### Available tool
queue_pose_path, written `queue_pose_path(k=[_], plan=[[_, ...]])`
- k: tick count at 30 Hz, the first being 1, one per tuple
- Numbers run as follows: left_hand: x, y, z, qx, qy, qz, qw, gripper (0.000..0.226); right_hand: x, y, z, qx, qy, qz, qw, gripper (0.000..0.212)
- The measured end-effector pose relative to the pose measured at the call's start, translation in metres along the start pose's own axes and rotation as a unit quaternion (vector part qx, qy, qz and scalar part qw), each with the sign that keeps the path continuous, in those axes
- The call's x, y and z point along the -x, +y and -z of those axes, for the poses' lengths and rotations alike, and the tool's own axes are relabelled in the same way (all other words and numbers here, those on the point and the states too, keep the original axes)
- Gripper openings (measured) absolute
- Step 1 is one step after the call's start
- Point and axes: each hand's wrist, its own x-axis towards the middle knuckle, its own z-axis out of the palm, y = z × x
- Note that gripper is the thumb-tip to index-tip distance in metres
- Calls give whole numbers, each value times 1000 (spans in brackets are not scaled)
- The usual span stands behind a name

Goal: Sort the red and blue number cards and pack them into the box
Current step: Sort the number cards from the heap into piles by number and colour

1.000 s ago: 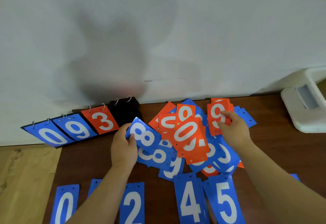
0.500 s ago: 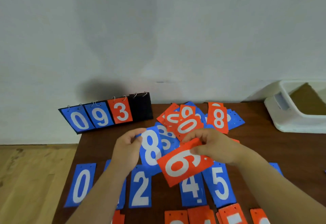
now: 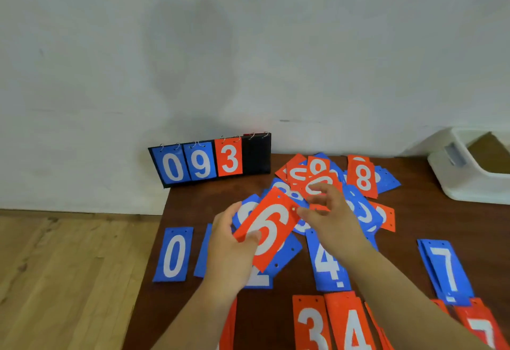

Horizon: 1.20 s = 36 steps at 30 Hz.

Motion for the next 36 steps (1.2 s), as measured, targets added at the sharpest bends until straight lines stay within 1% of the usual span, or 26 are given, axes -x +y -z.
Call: queue_pose_path(k=[2, 4, 5, 6, 9, 13, 15, 17, 20, 23, 27, 29, 32, 34, 36], plan=[[3, -7, 11, -2, 35, -5, 999, 60, 21, 10, -17, -40, -35, -24, 998, 42], [7, -14, 18, -5, 21, -7, 1000, 61, 38, 20, -34, -62, -79, -39, 994, 33], [10, -17, 20, -1, 3, -5, 1000, 61, 45, 24, -40, -57, -83, -37, 994, 28], [13, -20, 20, 0, -17, -5, 1000, 61, 49, 29, -43, -47, -72, -34, 996, 24], [19, -28, 14, -7, -58, -23, 998, 58, 59, 40, -39, -57, -4, -41, 998, 17], [20, -42, -4, -29, -74, -60, 995, 40, 76, 64, -3, -51, 90, -56, 993, 19], [21, -50, -16, -69, -78, -78, 992, 38, 83, 85, 25, -21, 114, -69, 991, 22], [24, -57, -30, -103, -78, -89, 988, 39, 91, 111, 61, 34, 113, -89, 989, 21], [31, -69, -51, -116, -81, -71, 987, 39, 99, 155, 122, 127, 103, -100, 982, 18], [46, -78, -75, -122, -80, -65, 987, 39, 98, 195, 172, 201, 73, -111, 970, 26], [72, -91, -123, -112, -79, -42, 990, 39, 98, 233, 226, 275, -6, -119, 954, 25], [83, -98, -148, -104, -73, -25, 992, 38, 96, 253, 245, 325, -53, -101, 939, 27], [102, -100, -182, -106, -66, -22, 992, 37, 94, 271, 262, 344, -98, -87, 930, 29], [113, -100, -199, -111, -59, -28, 992, 38, 94, 278, 268, 353, -114, -83, 925, 30], [119, -102, -206, -124, -62, -38, 990, 39, 91, 281, 270, 370, -108, -69, 920, 34]])
